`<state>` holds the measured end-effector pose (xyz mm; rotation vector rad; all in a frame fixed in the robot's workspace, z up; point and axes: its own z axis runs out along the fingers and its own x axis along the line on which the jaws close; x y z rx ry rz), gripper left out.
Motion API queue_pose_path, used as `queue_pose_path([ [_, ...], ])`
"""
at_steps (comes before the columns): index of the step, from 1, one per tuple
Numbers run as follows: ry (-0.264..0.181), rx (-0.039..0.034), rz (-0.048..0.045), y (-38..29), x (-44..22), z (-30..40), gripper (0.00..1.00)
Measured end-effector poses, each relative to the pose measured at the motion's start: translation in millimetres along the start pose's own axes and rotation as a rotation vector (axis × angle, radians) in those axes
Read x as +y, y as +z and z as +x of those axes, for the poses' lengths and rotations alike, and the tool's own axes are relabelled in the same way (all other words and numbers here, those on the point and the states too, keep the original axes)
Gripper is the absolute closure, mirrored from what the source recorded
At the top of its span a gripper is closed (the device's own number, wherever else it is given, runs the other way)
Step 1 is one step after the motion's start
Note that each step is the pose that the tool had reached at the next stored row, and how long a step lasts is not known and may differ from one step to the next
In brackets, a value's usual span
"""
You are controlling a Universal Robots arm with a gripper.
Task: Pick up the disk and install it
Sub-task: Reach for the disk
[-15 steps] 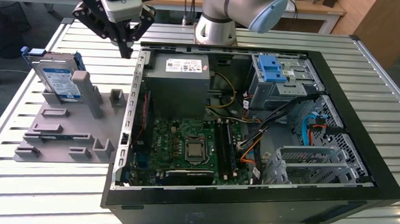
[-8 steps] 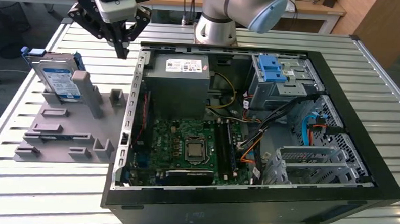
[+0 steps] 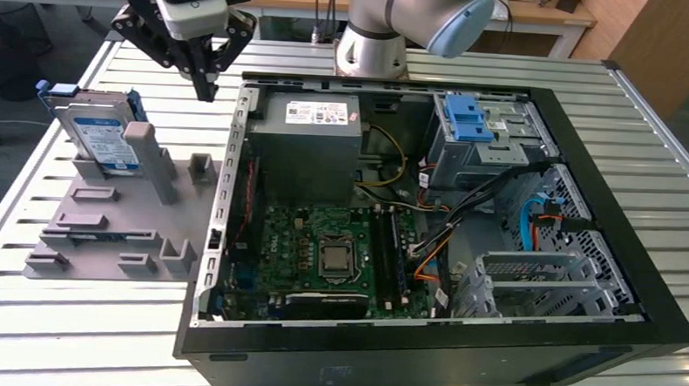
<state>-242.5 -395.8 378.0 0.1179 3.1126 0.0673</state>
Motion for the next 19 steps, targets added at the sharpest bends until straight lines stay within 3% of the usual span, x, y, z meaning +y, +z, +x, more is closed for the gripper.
queue_pose_path([
  [19, 0.0, 0.0, 0.0001, 1.2, -0.5, 8.1, 0.89],
])
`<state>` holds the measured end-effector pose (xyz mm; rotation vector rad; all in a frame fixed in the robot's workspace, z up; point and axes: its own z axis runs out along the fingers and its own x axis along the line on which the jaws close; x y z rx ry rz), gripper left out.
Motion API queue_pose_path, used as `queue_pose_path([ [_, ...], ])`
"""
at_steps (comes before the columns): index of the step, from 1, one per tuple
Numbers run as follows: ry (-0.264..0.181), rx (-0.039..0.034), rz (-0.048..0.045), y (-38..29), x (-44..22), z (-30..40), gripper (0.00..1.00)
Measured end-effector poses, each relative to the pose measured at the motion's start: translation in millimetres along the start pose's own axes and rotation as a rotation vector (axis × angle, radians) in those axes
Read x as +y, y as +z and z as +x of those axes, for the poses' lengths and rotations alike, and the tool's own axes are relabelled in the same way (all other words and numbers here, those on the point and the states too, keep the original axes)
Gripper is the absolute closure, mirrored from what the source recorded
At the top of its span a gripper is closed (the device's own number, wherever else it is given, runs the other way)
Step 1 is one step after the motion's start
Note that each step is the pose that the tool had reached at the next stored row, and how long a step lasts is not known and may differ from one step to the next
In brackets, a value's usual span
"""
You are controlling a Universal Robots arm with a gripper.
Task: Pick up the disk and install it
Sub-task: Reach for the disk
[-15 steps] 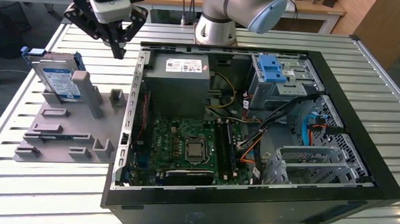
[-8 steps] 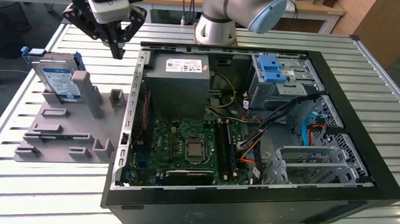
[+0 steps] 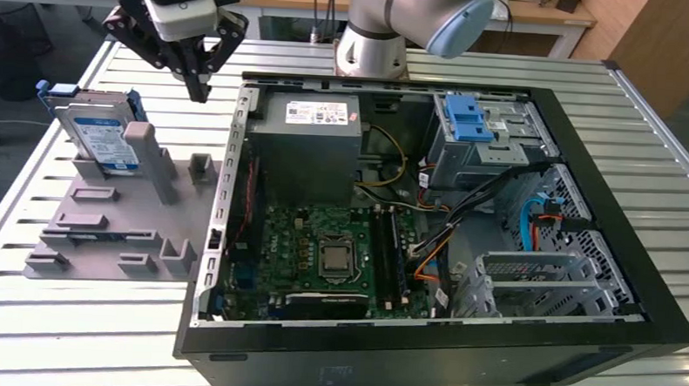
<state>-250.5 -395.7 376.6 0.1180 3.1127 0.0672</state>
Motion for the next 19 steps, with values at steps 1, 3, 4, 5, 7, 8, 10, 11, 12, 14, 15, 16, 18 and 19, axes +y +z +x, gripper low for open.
queue_pose_path([
  [1, 0.0, -0.0001, -0.0001, 0.0, 0.0, 0.7, 0.89],
  [3, 0.0, -0.0001, -0.0001, 0.1, -0.1, 1.4, 0.89],
  [4, 0.0, -0.0001, -0.0001, 0.1, -0.1, 1.7, 0.89],
  [5, 0.0, -0.0001, -0.0001, 0.1, -0.1, 2.0, 0.89],
  [7, 0.0, 0.0001, -0.0001, 0.4, -0.1, 2.3, 0.89],
  [8, 0.0, 0.0, -0.0001, 0.6, -0.2, 2.8, 0.89],
  [10, 0.0, 0.0001, 0.0, 0.6, -0.2, 2.8, 0.89],
  [11, 0.0, 0.0001, 0.0, 0.6, -0.2, 2.9, 0.89],
  [12, 0.0, 0.0, -0.0001, 0.7, -0.2, 3.5, 0.89],
  [14, 0.0, 0.0001, -0.0001, 0.7, -0.3, 4.6, 0.89],
  [15, 0.0, 0.0001, -0.0001, 0.7, -0.3, 5.0, 0.89],
  [16, 0.0, 0.0, -0.0001, 0.7, -0.4, 5.5, 0.89],
  [18, 0.0, 0.0001, -0.0001, 0.8, -0.4, 6.4, 0.89],
  [19, 0.0, 0.0, -0.0001, 0.8, -0.5, 6.8, 0.89],
])
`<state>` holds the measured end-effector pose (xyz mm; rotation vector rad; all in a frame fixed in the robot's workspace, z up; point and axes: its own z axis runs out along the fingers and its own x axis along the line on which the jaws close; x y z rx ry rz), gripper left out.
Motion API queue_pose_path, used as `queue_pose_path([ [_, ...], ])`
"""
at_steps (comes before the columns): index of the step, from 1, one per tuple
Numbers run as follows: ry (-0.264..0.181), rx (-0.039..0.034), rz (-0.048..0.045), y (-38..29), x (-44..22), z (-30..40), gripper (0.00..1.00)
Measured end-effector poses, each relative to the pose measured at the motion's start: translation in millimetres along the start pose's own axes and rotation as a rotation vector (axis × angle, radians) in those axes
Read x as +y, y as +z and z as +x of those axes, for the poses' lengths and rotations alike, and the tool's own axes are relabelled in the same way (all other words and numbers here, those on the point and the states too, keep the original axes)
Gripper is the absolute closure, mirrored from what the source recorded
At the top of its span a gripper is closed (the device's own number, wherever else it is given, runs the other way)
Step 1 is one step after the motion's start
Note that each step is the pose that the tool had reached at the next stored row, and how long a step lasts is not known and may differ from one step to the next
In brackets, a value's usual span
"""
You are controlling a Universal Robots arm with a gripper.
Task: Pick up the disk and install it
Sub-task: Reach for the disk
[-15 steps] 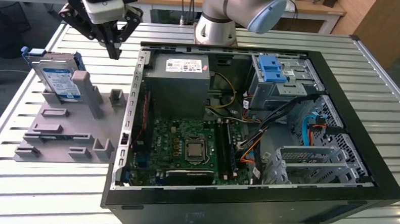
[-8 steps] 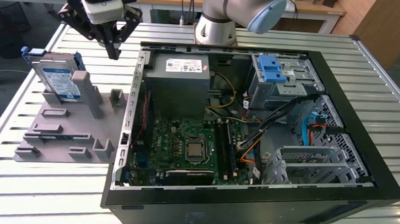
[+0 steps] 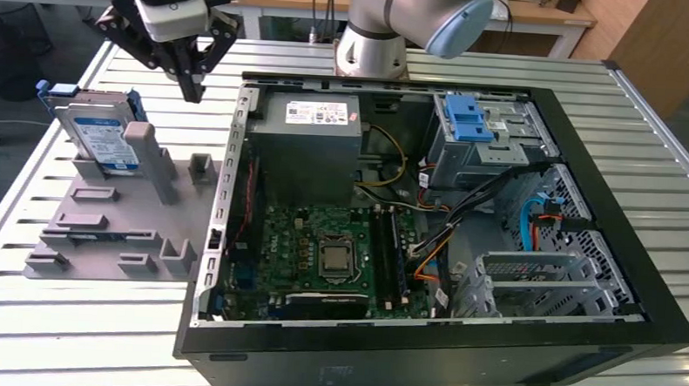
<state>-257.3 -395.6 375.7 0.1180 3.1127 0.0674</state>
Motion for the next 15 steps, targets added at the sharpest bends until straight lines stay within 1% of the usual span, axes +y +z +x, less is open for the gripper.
queue_pose_path([
  [2, 0.0, 0.0, 0.0, 0.0, 0.0, 0.9, 0.89],
  [6, 0.0, -0.0001, 0.0, 0.0, 2.3, 7.1, 0.89],
  [8, 0.0, 0.0002, 0.0001, 0.0, 3.4, 8.6, 0.89],
  [15, 0.0, 0.0001, -0.0002, 0.1, 3.6, 8.9, 0.89],
])
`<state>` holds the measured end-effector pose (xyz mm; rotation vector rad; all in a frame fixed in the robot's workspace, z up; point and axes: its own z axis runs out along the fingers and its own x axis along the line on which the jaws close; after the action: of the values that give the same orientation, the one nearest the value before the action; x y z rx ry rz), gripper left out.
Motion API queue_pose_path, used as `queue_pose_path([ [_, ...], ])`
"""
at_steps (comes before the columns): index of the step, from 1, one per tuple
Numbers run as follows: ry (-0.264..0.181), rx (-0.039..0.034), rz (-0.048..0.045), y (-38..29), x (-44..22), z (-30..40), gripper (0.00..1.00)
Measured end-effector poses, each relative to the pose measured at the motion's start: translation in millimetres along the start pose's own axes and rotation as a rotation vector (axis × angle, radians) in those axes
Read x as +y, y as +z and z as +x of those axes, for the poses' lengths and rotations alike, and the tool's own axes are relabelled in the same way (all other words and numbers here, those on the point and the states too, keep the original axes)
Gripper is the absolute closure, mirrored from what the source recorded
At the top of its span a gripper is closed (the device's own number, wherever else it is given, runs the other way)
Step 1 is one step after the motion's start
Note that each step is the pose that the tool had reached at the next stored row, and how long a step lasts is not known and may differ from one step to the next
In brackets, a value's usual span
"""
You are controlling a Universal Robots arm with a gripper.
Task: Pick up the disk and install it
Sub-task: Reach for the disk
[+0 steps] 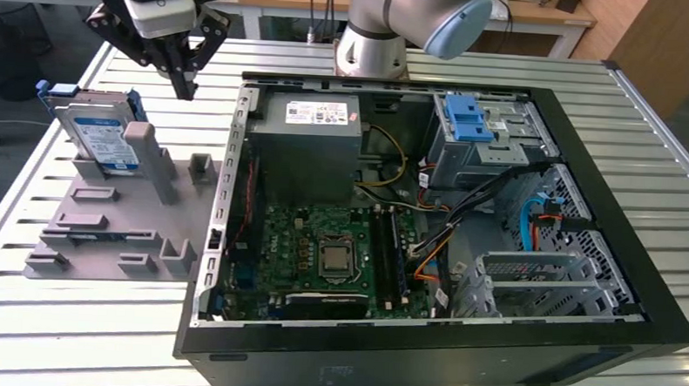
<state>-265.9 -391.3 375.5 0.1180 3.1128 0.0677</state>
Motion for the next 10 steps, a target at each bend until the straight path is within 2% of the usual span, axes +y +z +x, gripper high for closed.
queue_pose_path([
  [10, 0.0, 0.0001, -0.0008, 0.0, -0.1, 1.5, 0.89],
])
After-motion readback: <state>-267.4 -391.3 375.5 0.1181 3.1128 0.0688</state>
